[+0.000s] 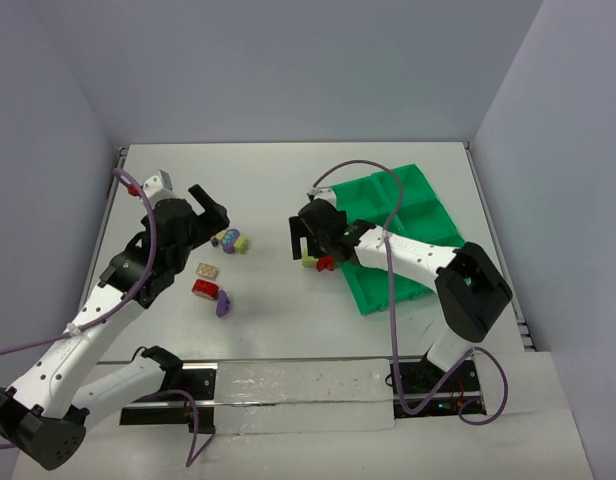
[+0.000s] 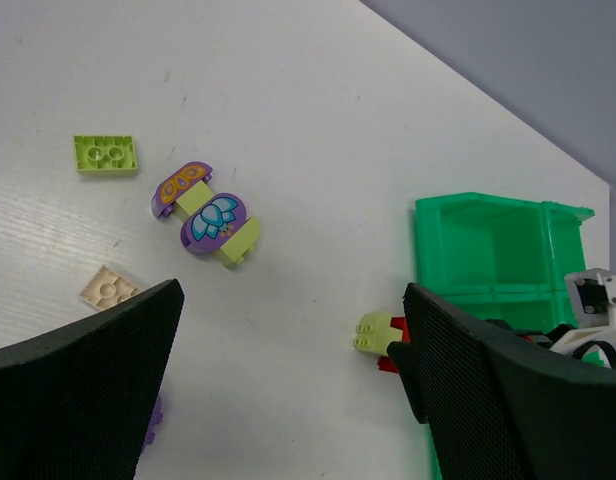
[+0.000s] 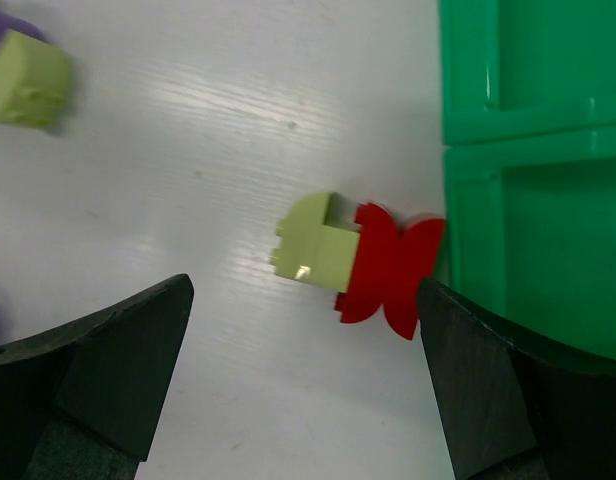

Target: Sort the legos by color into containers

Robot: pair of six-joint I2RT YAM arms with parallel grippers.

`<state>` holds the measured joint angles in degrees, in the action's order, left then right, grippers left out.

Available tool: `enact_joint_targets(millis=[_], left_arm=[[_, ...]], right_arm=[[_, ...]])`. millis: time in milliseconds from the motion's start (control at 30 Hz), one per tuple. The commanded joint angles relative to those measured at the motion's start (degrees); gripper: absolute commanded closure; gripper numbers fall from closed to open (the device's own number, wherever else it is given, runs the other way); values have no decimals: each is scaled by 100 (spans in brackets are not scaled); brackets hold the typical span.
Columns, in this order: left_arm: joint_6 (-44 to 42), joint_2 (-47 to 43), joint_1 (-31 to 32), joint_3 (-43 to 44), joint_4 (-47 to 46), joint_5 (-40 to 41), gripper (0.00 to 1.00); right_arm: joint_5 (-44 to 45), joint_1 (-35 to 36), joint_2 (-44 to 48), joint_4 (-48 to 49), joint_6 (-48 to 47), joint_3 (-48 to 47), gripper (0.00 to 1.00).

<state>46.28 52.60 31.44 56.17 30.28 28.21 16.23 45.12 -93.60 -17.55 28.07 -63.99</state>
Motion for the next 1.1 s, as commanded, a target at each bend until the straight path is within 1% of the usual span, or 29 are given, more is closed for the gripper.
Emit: enact_joint_targets(millis=[0,233,467,667,867,933,1033,1067], left_arm=[[4,132,11,-64,-72,-247,1],[109,579,11,-194,-31,-571,1],[153,733,11,-92,63,-399,1],[154,778,3,-55,125,-327,1],[200,832,11,-80,101,-337,1],[206,881,11,-80,107,-312,1],[206,954,11,-10,189,-202,1],[232,994,11,70,342,-43,1]], right_arm=[[403,49,-261,-271,75,20,0],[423,58,-486,-194,217,72,0],[157,58,-615,133,381,253,0],[-124,77,-837,211,464,167,0],[-350,330,-875,422,396,76,0],[-545,501,-813,684,151,46,0],[-1640,811,-687,1197,-673,52,0],[-1853,866,-679,1247,-792,-27,0]])
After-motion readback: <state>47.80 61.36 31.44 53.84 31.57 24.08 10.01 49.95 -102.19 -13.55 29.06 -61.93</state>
